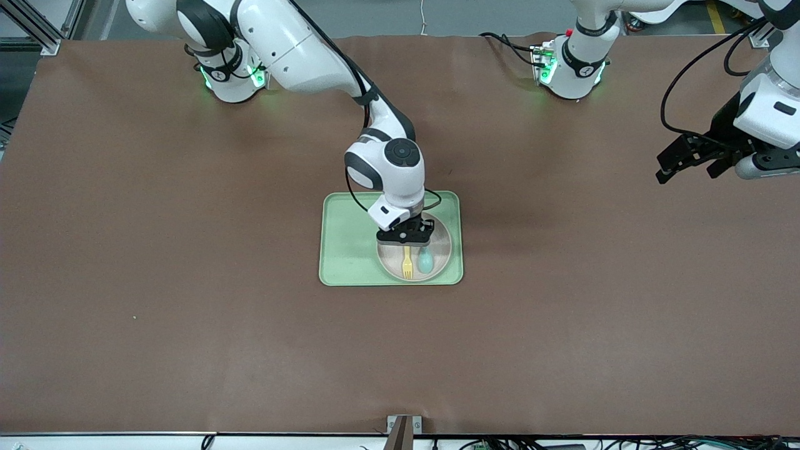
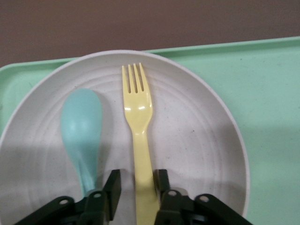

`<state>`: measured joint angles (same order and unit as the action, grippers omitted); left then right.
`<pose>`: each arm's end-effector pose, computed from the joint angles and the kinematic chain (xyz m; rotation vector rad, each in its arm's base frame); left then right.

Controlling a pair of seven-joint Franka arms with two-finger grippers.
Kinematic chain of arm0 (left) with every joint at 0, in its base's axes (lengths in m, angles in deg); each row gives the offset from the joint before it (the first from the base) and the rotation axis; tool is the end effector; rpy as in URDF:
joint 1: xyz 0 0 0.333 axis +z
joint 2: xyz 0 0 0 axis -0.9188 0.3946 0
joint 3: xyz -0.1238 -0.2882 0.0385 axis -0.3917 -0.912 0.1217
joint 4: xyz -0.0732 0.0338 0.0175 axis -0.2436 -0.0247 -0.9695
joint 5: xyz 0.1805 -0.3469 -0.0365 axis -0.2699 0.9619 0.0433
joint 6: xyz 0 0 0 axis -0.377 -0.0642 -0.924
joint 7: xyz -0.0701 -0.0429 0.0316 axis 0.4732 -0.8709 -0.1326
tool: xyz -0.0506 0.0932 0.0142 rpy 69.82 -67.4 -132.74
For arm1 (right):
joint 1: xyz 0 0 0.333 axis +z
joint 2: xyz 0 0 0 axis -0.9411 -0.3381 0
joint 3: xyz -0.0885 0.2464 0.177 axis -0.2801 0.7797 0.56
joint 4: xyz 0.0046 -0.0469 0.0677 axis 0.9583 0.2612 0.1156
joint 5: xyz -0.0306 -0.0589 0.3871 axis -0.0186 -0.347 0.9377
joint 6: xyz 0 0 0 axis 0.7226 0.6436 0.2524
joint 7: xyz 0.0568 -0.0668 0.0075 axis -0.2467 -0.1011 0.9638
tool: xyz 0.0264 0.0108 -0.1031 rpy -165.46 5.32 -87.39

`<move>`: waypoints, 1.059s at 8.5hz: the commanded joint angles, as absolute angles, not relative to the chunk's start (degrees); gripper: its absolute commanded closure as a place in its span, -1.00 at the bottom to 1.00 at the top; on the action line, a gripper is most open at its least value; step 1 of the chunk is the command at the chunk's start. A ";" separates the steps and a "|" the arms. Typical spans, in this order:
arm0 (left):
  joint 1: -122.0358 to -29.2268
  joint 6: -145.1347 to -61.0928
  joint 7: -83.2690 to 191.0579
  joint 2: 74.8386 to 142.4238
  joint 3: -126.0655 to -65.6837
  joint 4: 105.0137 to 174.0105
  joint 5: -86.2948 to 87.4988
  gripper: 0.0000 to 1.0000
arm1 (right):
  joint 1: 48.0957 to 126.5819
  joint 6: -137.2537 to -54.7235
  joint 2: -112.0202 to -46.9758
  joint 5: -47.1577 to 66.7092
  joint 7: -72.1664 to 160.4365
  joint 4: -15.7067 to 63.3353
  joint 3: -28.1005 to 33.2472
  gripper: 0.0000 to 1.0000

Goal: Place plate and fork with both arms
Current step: 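Grasp the yellow fork with the right gripper while the left gripper returns, then lift the fork off the plate and lower it onto the tray beside it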

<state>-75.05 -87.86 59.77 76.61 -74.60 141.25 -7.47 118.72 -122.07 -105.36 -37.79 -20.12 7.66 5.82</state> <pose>0.5343 -0.0491 0.6099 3.0908 0.1946 0.1756 0.5061 0.5380 0.1894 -3.0843 0.1146 -0.3445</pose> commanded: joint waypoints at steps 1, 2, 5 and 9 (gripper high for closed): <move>-75.63 -82.66 54.70 79.93 -74.03 133.17 -9.26 -0.98 | 119.11 -122.31 -106.22 -39.29 -24.85 6.97 5.56 0.98; -75.55 -80.98 51.61 80.02 -73.86 131.14 -9.27 -0.98 | 119.02 -121.79 -105.87 -39.11 -25.14 6.97 5.56 0.99; -75.55 -80.79 49.74 80.02 -73.86 130.85 -9.36 -0.98 | 118.58 -111.81 -98.44 -38.50 -30.29 7.41 5.74 0.99; -75.72 -79.73 49.81 79.85 -74.03 131.03 -9.27 -0.98 | 111.92 -115.16 -81.72 -37.00 -25.17 26.26 6.09 0.99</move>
